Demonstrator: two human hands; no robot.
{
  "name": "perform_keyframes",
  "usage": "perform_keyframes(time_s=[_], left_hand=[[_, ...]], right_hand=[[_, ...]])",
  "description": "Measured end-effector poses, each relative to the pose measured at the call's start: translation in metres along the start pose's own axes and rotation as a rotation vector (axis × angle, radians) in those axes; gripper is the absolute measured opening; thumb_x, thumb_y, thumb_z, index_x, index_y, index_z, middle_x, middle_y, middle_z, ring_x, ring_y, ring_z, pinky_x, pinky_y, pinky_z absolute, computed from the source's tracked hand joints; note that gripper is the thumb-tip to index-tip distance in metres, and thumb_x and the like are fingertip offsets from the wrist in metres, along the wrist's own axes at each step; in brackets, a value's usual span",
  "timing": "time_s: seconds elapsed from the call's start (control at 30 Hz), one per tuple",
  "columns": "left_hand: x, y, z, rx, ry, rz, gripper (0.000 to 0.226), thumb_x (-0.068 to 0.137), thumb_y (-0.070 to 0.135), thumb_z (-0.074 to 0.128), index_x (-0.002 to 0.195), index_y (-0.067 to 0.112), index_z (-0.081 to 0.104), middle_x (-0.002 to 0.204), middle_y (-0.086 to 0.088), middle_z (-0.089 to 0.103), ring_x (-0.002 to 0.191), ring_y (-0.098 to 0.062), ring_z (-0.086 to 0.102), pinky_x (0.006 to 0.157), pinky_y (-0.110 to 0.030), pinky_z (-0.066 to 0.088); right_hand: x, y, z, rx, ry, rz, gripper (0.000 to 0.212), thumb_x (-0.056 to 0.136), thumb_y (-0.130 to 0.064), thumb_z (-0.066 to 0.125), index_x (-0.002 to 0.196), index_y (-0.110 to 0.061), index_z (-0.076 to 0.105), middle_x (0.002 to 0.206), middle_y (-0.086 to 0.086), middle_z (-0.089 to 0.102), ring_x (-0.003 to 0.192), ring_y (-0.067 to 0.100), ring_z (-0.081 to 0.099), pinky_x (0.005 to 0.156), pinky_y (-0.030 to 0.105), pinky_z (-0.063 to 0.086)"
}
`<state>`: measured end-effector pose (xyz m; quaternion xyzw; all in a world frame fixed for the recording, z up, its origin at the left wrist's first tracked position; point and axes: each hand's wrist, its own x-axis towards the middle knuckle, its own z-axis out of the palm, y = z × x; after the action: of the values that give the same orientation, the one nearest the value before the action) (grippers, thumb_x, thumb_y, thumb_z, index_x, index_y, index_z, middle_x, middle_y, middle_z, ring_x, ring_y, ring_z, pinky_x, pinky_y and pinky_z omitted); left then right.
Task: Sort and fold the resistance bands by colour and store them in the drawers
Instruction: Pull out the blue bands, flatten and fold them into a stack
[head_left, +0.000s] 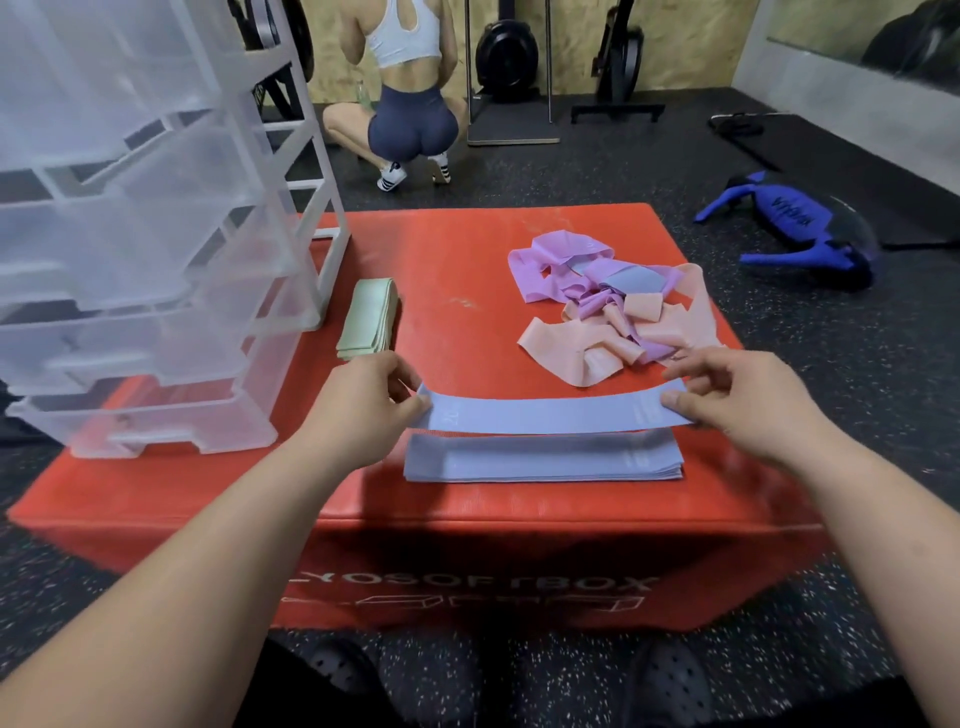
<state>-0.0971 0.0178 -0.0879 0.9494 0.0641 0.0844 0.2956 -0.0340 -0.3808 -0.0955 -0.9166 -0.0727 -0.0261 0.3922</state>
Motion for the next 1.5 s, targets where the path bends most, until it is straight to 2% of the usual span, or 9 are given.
perform_keyframes(time_s=[0.2, 0.3, 0.5, 0.63, 0.77, 0.93, 1.0, 1.17, 1.5], left_hand=[[-0.015, -0.005, 0.008, 0.148, -0.020, 0.068, 0.018, 0.085, 0.022, 0.077, 0.095, 0.029, 0.063, 0.070, 0.011, 0.069, 0.075, -0.015, 0.064, 0.062, -0.033, 0.044], [-0.020, -0.006, 0.013, 0.248, 0.000, 0.090, 0.020, 0.087, 0.025, 0.073, 0.103, 0.029, 0.061, 0.075, 0.010, 0.069, 0.080, -0.021, 0.064, 0.068, -0.039, 0.052], [-0.021, -0.010, 0.022, 0.342, -0.010, 0.083, 0.024, 0.087, 0.028, 0.070, 0.109, 0.030, 0.060, 0.087, 0.005, 0.071, 0.088, -0.026, 0.065, 0.073, -0.041, 0.055], [-0.022, -0.009, 0.027, 0.399, -0.024, 0.124, 0.026, 0.089, 0.031, 0.071, 0.112, 0.027, 0.061, 0.095, 0.005, 0.068, 0.097, -0.026, 0.063, 0.075, -0.040, 0.053], [-0.016, -0.017, 0.024, 0.361, -0.043, 0.201, 0.036, 0.089, 0.033, 0.076, 0.122, 0.027, 0.062, 0.109, 0.003, 0.058, 0.107, -0.025, 0.058, 0.082, -0.042, 0.053], [-0.013, -0.026, 0.016, 0.243, -0.342, 0.367, 0.072, 0.081, 0.054, 0.085, 0.144, 0.033, 0.054, 0.137, 0.012, 0.053, 0.125, -0.012, 0.051, 0.104, -0.035, 0.047], [-0.014, -0.027, 0.016, 0.276, -0.384, 0.407, 0.077, 0.079, 0.051, 0.087, 0.146, 0.034, 0.053, 0.134, 0.014, 0.055, 0.123, -0.011, 0.052, 0.105, -0.034, 0.046], [-0.011, -0.029, 0.016, 0.277, -0.350, 0.440, 0.071, 0.079, 0.047, 0.088, 0.142, 0.038, 0.055, 0.123, 0.016, 0.060, 0.113, -0.011, 0.059, 0.096, -0.035, 0.051], [-0.005, -0.026, 0.015, 0.307, -0.385, 0.435, 0.076, 0.078, 0.061, 0.083, 0.144, 0.047, 0.049, 0.124, 0.023, 0.055, 0.115, -0.004, 0.055, 0.095, -0.033, 0.052]], right_hand=[[-0.015, -0.009, 0.011, -0.213, -0.016, -0.078, 0.021, 0.078, -0.024, 0.089, 0.094, -0.028, 0.076, 0.074, -0.007, 0.069, 0.072, 0.007, 0.064, 0.069, 0.022, 0.045], [-0.019, -0.010, 0.017, -0.284, -0.042, -0.116, 0.021, 0.080, -0.023, 0.088, 0.097, -0.027, 0.077, 0.075, -0.009, 0.067, 0.073, 0.003, 0.061, 0.070, 0.029, 0.044], [-0.018, -0.003, 0.026, -0.393, -0.066, -0.159, 0.021, 0.082, -0.028, 0.085, 0.099, -0.033, 0.075, 0.072, -0.012, 0.063, 0.071, 0.007, 0.058, 0.070, 0.035, 0.047], [-0.018, 0.004, 0.030, -0.574, -0.101, -0.183, 0.025, 0.082, -0.041, 0.083, 0.105, -0.039, 0.073, 0.085, -0.014, 0.055, 0.090, 0.016, 0.053, 0.081, 0.042, 0.052], [-0.018, 0.005, 0.025, -0.515, -0.110, -0.201, 0.035, 0.083, -0.042, 0.083, 0.116, -0.040, 0.072, 0.107, -0.010, 0.052, 0.110, 0.017, 0.054, 0.092, 0.041, 0.051], [-0.020, 0.004, 0.011, -0.445, -0.366, -0.322, 0.071, 0.077, -0.055, 0.084, 0.142, -0.040, 0.056, 0.143, -0.019, 0.054, 0.133, 0.003, 0.048, 0.114, 0.029, 0.038], [-0.021, 0.006, 0.011, -0.476, -0.388, -0.325, 0.075, 0.074, -0.053, 0.087, 0.141, -0.041, 0.057, 0.139, -0.022, 0.058, 0.129, 0.002, 0.052, 0.112, 0.031, 0.042], [-0.019, 0.009, 0.015, -0.520, -0.348, -0.339, 0.059, 0.075, -0.046, 0.089, 0.129, -0.042, 0.065, 0.127, -0.024, 0.064, 0.121, 0.007, 0.061, 0.103, 0.035, 0.049], [-0.014, 0.005, 0.014, -0.498, -0.381, -0.355, 0.065, 0.070, -0.054, 0.089, 0.129, -0.042, 0.065, 0.122, -0.027, 0.060, 0.116, -0.002, 0.056, 0.100, 0.023, 0.044]])
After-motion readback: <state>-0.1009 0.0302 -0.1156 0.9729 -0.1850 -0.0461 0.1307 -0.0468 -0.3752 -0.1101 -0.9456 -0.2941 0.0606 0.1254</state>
